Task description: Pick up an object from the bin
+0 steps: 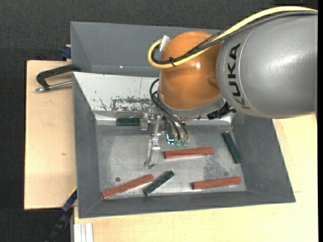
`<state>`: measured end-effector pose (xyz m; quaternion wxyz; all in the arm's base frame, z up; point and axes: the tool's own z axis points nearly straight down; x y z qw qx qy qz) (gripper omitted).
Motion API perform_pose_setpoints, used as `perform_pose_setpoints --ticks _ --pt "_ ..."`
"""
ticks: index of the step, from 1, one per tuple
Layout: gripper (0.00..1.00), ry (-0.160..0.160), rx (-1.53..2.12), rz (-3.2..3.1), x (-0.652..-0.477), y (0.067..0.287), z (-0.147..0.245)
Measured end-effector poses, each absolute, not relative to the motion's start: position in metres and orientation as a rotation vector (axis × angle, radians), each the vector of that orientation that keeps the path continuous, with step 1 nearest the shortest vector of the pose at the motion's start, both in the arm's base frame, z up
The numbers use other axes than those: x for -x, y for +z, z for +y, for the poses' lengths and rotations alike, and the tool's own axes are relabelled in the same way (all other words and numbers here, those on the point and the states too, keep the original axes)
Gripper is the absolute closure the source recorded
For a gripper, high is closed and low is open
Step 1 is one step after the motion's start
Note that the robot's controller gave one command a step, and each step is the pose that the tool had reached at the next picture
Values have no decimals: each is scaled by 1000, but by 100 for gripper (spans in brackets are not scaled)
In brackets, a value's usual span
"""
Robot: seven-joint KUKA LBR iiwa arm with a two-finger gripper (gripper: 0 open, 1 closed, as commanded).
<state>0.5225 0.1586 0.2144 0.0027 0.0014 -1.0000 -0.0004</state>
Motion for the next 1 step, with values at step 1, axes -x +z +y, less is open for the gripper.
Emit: perform_pose_setpoints --ticks 1 --pt "0 -3 -1 -3144 -524 218 158"
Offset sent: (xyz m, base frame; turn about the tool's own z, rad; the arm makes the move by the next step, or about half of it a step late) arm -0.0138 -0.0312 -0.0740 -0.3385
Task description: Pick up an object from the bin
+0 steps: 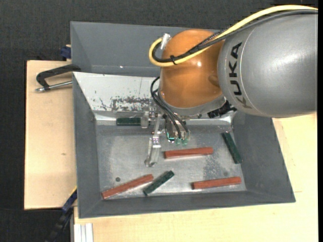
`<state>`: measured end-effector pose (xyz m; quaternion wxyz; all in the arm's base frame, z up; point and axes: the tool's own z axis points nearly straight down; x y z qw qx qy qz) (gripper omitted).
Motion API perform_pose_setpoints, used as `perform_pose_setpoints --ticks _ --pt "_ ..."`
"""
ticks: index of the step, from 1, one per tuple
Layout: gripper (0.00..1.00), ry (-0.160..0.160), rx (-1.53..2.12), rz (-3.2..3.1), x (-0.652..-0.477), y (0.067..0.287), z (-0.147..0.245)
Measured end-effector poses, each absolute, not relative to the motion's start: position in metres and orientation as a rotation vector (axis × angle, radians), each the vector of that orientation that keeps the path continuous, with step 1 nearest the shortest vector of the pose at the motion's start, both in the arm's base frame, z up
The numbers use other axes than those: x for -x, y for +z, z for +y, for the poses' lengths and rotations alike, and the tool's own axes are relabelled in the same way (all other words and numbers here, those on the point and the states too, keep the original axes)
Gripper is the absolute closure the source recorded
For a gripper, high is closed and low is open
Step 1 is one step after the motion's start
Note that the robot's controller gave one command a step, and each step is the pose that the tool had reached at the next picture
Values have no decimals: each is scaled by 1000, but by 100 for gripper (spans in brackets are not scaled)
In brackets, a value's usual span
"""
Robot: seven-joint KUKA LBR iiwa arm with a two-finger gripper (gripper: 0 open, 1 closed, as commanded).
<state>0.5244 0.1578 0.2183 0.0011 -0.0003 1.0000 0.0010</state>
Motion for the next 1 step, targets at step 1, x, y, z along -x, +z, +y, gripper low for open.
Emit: perform_pose_setpoints --ticks 1 --pt "0 6 217 3123 -520 192 149"
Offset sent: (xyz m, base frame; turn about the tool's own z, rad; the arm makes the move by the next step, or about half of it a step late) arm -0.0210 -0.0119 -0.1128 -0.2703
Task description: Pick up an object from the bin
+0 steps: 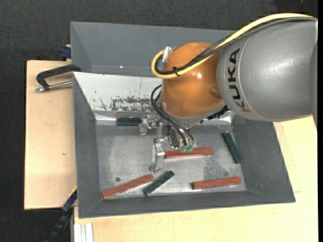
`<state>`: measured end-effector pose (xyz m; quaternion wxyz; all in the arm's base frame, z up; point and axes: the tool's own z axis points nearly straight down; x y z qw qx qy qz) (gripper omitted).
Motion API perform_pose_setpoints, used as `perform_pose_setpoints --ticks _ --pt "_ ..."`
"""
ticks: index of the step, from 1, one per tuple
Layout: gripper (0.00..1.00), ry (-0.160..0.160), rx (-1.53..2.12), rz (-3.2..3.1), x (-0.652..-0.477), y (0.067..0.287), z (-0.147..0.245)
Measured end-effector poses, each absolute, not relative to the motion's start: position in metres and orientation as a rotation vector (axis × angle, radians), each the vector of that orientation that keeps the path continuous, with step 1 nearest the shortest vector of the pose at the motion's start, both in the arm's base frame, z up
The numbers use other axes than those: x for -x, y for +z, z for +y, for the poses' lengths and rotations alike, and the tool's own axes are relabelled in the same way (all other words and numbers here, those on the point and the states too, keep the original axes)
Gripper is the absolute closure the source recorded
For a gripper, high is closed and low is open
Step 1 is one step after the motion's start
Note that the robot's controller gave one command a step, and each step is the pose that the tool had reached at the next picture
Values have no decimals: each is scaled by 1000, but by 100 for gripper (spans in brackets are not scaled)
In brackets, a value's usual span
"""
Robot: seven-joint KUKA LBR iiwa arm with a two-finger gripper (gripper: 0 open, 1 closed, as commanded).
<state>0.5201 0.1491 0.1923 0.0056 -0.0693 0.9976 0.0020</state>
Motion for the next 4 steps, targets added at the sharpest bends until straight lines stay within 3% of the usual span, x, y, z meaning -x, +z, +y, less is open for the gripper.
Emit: perform_pose_setpoints --ticks 1,2,3,4 --pt "0 2 452 3103 -510 130 145" --pt "0 2 558 3096 -503 102 130" --pt "100 0 1396 2806 -502 75 126" --pt "100 0 1395 2805 -502 75 126"
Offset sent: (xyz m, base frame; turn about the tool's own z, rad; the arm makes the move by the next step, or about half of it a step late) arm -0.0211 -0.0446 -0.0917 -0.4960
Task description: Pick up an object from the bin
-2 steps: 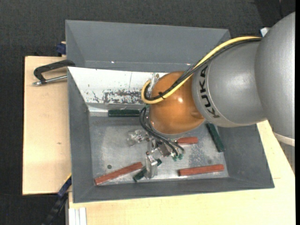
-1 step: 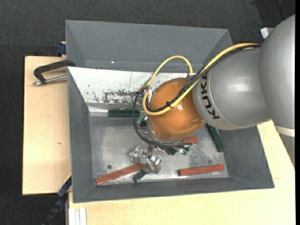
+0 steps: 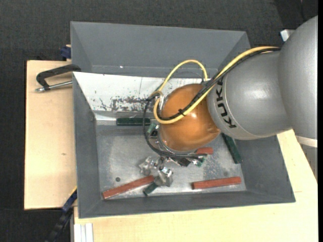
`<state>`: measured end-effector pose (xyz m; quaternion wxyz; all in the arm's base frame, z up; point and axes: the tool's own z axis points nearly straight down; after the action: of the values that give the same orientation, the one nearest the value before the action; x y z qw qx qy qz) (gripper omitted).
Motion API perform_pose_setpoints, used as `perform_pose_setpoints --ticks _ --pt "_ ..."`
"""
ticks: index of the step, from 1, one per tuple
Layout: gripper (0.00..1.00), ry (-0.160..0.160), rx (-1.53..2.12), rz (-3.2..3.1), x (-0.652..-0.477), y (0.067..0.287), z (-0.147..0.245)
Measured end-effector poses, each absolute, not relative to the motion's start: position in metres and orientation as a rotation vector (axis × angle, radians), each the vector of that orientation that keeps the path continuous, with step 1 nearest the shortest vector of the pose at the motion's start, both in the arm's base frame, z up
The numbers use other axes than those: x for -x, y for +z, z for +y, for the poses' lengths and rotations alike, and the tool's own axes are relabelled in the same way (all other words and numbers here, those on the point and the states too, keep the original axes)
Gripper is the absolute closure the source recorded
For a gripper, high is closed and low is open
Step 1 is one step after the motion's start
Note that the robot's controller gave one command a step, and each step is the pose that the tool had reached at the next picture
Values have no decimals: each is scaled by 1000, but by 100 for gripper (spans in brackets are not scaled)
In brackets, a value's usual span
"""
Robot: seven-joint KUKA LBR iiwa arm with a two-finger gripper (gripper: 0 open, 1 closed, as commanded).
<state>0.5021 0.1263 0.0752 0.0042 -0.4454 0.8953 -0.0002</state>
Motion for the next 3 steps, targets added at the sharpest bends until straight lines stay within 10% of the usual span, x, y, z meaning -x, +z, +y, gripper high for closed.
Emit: perform_pose_setpoints --ticks 1,2,3 --pt "100 4 1413 2806 -508 125 139" --pt "0 2 1385 2816 -521 91 162" --pt "0 4 1383 2818 -522 86 164"
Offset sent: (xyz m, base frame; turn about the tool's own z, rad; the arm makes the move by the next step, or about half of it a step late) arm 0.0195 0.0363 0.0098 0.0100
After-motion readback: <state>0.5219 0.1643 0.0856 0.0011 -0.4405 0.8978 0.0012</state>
